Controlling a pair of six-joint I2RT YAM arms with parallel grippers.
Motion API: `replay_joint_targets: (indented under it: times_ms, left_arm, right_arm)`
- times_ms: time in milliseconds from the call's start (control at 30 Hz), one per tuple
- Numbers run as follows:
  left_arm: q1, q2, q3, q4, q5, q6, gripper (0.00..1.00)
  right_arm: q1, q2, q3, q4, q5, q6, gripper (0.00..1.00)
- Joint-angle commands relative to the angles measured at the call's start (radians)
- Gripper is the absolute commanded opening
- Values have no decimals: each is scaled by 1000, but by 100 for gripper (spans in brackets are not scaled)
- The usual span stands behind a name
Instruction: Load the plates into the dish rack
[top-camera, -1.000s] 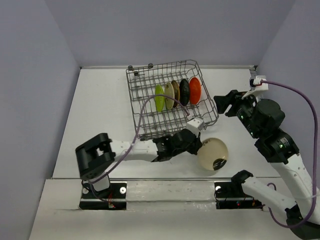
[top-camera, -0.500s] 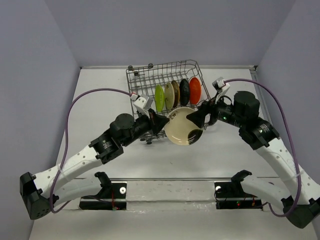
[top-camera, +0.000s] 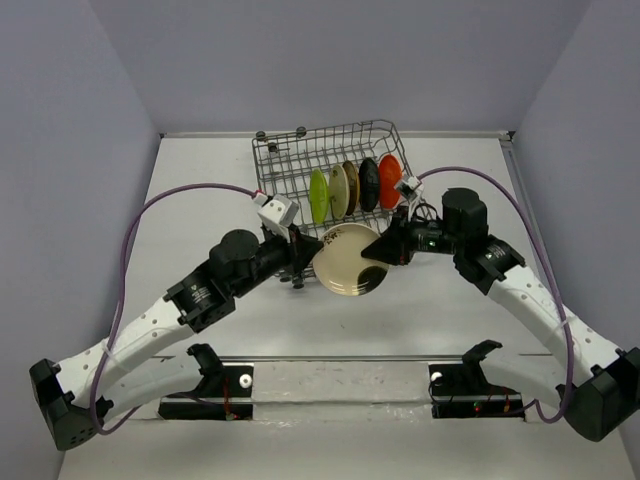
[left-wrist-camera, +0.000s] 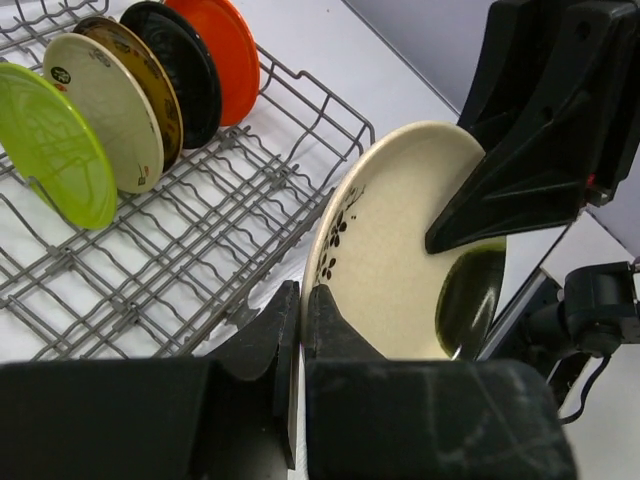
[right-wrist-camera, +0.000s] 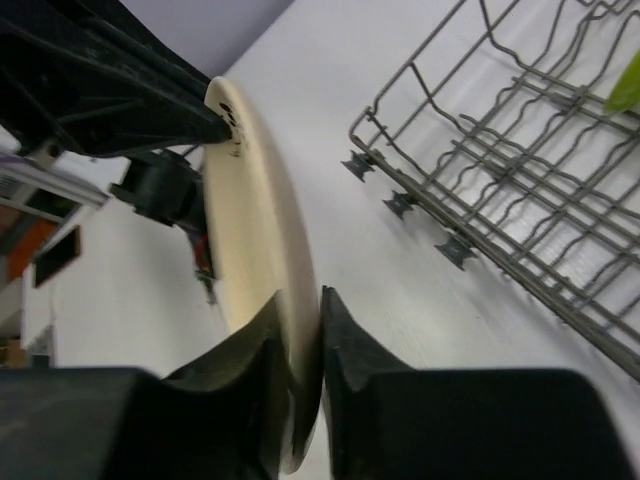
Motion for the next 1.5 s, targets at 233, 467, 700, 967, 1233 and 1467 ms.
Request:
replay_joint_targets:
  times_ms: [233,467,700,967,1233,1467]
  left_arm:
    - [8,-100,178,-197,-391,145,99]
    - [28,-150,91,-170,-683,229,99]
    - [111,-215,24,-118,-601,188,99]
    - [243,-287,-12,-65,-452,139,99]
    - [265,-318,-19,-47,-360,128,99]
    - [272,-334,-25,-39,-357,134,99]
  right_arm:
    - [-1,122,137,248,59,153,7]
    - [160,366,439,86,686,94,7]
    - [315,726,797,-60,1320,6,7]
    - [343,999,1040,-108,1520,-9,7]
    - [365,1173,1156,-117,1592,-31,7]
    - [365,1242,1207,-152,1541,-6,7]
